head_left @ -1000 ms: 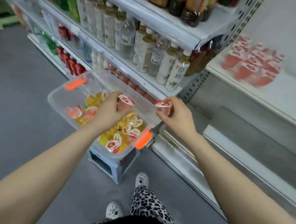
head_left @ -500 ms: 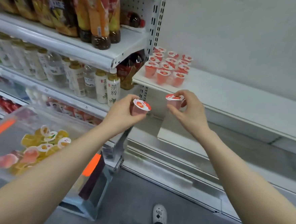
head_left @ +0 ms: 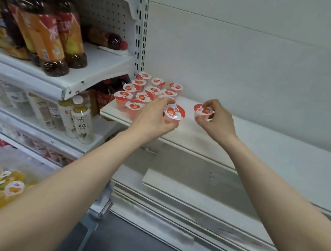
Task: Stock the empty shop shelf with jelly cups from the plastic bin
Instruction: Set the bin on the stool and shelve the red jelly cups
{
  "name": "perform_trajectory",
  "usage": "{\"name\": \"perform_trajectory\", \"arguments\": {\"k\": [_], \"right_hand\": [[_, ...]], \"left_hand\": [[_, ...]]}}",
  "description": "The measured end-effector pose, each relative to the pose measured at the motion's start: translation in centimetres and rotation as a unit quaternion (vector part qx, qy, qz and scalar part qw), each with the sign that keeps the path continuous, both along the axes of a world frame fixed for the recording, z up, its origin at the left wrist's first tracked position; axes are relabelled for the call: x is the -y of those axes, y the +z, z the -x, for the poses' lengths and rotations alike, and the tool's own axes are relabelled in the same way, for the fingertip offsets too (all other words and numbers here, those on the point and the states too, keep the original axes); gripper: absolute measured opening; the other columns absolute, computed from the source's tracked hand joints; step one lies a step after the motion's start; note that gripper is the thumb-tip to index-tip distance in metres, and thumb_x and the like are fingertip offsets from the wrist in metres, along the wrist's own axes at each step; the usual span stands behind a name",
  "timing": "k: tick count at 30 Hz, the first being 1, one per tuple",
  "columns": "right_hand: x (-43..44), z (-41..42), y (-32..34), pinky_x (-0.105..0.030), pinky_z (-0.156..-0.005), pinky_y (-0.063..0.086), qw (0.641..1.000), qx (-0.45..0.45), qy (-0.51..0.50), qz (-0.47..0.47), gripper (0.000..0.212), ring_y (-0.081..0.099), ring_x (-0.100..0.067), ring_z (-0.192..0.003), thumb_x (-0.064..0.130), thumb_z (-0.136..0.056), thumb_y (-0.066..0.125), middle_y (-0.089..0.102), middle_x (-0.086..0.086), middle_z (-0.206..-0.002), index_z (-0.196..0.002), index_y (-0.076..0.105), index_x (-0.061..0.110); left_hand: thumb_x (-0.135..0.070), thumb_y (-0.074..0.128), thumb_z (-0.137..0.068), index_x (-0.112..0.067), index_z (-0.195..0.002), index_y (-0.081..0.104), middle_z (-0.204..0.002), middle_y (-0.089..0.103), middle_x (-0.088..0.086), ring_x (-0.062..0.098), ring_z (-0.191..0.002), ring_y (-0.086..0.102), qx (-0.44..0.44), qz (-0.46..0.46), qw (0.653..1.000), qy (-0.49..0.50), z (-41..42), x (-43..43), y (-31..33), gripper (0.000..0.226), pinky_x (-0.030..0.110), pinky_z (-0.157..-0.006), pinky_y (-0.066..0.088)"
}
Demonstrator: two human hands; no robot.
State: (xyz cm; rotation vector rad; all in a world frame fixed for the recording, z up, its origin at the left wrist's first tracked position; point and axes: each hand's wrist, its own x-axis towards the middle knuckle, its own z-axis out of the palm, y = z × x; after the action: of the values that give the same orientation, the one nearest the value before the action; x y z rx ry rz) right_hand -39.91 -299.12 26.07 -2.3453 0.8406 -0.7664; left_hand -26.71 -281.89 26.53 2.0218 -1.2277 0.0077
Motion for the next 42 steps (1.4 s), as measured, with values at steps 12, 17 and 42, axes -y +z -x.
{"name": "perform_trajectory", "arguments": {"k": [12,17,42], "right_hand": [[8.2,-6.0,-1.5,-0.031,-0.073,0.044,0.997,-0.048,0.054,0.005,0.027,0.06,-0.022,-0.09,0.029,-0.079,0.067,0.068,0.001,-0.096,-0.103,0.058,0.021],[10.0,-8.1,-2.6,-0.036,-0.079,0.049,0.996,-0.05,0.069,-0.001,0.027,0.061,-0.023,-0.092,0.029,-0.079,0.068,0.068,0.002,-0.099,-0.103,0.058,0.021],[14.5,-10.3,-4.0,-0.02,-0.081,0.036,0.974,-0.027,0.187,0.123,0.033,0.056,-0.015,-0.102,0.031,-0.086,0.069,0.058,0.001,-0.113,-0.116,0.063,0.02]], "left_hand": [[-0.055,0.068,-0.074,-0.023,-0.118,0.058,-0.118,0.06,-0.005,0.02,-0.109,0.047,0.143,-0.083,0.983,0.076,-0.6,6.3,0.0,0.055,0.028,-0.085,0.034],[-0.052,0.064,-0.078,-0.023,-0.122,0.056,-0.121,0.059,-0.004,0.02,-0.113,0.047,0.142,-0.106,0.979,0.097,-1.2,7.8,-0.3,0.054,0.031,-0.093,0.036],[-0.054,0.066,-0.075,-0.023,-0.112,0.061,-0.111,0.064,-0.003,0.023,-0.109,0.045,0.162,-0.16,0.97,0.091,-5.5,14.9,-2.2,0.048,0.033,-0.09,0.037]]}}
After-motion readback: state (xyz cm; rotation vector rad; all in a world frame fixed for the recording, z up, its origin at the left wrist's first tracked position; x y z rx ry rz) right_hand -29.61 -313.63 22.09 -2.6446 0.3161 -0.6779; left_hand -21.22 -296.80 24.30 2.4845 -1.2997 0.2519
